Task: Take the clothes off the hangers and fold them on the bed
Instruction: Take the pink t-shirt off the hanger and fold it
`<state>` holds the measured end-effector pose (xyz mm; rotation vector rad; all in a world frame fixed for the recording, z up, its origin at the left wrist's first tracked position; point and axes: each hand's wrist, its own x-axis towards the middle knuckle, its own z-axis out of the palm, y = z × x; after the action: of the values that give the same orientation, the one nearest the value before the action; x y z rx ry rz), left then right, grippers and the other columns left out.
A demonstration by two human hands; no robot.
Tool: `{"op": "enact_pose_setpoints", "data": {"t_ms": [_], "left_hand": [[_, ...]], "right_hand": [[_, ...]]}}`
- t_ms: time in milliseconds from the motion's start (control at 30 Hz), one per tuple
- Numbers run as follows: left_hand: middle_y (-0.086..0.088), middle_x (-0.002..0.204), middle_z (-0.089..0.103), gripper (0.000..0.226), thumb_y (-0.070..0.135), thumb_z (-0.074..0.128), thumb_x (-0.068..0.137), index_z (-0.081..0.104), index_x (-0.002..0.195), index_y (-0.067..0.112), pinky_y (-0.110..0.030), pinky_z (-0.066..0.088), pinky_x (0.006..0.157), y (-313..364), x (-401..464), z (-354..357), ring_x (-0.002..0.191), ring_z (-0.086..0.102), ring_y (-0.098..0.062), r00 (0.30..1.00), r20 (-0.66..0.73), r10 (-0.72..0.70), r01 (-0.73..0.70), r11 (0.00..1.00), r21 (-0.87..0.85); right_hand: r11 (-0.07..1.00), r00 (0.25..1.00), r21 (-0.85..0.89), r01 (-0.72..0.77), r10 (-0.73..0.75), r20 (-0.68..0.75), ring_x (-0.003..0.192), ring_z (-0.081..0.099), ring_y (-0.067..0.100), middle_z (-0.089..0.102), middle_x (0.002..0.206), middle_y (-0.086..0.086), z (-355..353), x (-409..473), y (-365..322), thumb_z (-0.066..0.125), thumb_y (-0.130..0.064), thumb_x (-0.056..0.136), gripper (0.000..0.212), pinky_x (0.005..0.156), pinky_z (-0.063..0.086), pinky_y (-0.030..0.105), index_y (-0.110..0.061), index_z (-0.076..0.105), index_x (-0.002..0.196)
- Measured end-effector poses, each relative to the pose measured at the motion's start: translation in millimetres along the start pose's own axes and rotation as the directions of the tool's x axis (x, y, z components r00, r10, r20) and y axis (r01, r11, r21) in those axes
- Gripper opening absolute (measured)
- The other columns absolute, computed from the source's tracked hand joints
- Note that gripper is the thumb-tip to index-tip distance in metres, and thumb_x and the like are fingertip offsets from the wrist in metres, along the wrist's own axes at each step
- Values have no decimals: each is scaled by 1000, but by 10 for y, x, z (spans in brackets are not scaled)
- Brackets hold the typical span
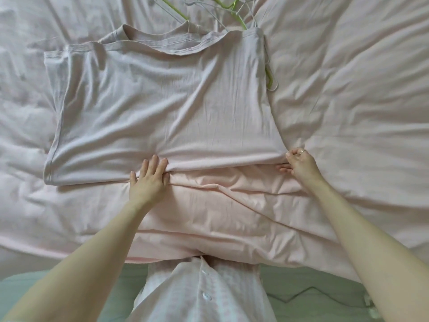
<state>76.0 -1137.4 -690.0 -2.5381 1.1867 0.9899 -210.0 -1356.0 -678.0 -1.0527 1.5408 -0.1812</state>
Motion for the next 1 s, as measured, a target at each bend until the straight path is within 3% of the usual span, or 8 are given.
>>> {"op": "enact_pose_setpoints", "data": {"t_ms": [233, 267, 333, 433, 533, 633, 767, 1000], "left_hand": [[1, 156, 20, 44, 25, 40, 98, 36, 142, 25, -48, 14, 111, -2, -52, -27, 144, 13, -21, 995, -95, 29, -33, 999, -43], [0, 154, 27, 42, 24, 45, 96, 43, 138, 24, -47, 17, 109, -16, -65, -33, 143, 18, -21, 989, -142, 39, -49, 997, -67], [-2, 142, 44, 34, 22, 52, 93, 56, 127, 21, -44, 24, 103, -62, -76, -73, 136, 32, -22, 968, -244, 52, -87, 987, -135], [-4, 124, 56, 27, 23, 52, 91, 63, 114, 15, -45, 33, 96, -138, -76, -174, 120, 47, -26, 933, -356, 52, -147, 958, -245], [-10, 113, 59, 33, 20, 45, 85, 64, 109, 9, -45, 41, 90, -306, -26, -340, 108, 51, -32, 888, -459, -9, -161, 930, -330], [-19, 105, 59, 24, 4, 48, 87, 64, 105, 2, -45, 41, 89, -578, 124, -562, 101, 51, -39, 824, -548, -145, -107, 910, -402], [-20, 107, 57, 29, -1, 46, 89, 65, 109, 3, -37, 38, 94, -1021, 419, -888, 102, 51, -38, 778, -567, -272, -41, 878, -478], [-23, 107, 60, 31, -3, 45, 85, 64, 109, 0, -29, 39, 87, -1653, 1127, -1505, 94, 59, -35, 738, -575, -353, -56, 817, -574]], "right_hand": [[984, 988, -143, -109, 92, -121, 46, 62, 0, 58, 79, 4, 81, 124, 50, 47, -11, 96, 24, 41, 43, 13, -19, 46, 74], [972, 986, -207, -111, 82, -143, 60, 67, 5, 62, 85, 7, 104, 118, 20, 49, -12, 94, 21, 47, 45, 17, -18, 49, 74], [931, 967, -345, -122, 33, -252, 96, 64, 26, 66, 104, 14, 184, 84, -85, 51, -13, 91, 7, 74, 46, 30, -13, 57, 88], [891, 905, -454, -21, -176, -388, 118, 47, 36, 55, 123, 19, 361, 2, -272, 49, -14, 91, 29, 97, 33, 38, -3, 54, 117], [762, 870, -621, 182, -419, -260, 125, 39, 34, 47, 133, 15, 694, -87, -505, 49, -17, 91, 39, 101, 30, 41, -4, 50, 128], [620, 820, -678, 395, -571, -44, 122, 45, 35, 51, 131, 15, 1142, -126, -713, 49, -15, 87, 42, 99, 34, 42, -2, 53, 127], [513, 809, -687, 515, -556, 192, 130, 38, 26, 46, 139, 9, 1789, -162, -977, 48, -14, 92, 44, 105, 27, 35, -7, 45, 136], [429, 787, -689, 583, -509, 349, 137, 30, 25, 38, 146, 9, 2847, -115, -1421, 48, -19, 94, 49, 113, 20, 35, -9, 39, 142]]}}
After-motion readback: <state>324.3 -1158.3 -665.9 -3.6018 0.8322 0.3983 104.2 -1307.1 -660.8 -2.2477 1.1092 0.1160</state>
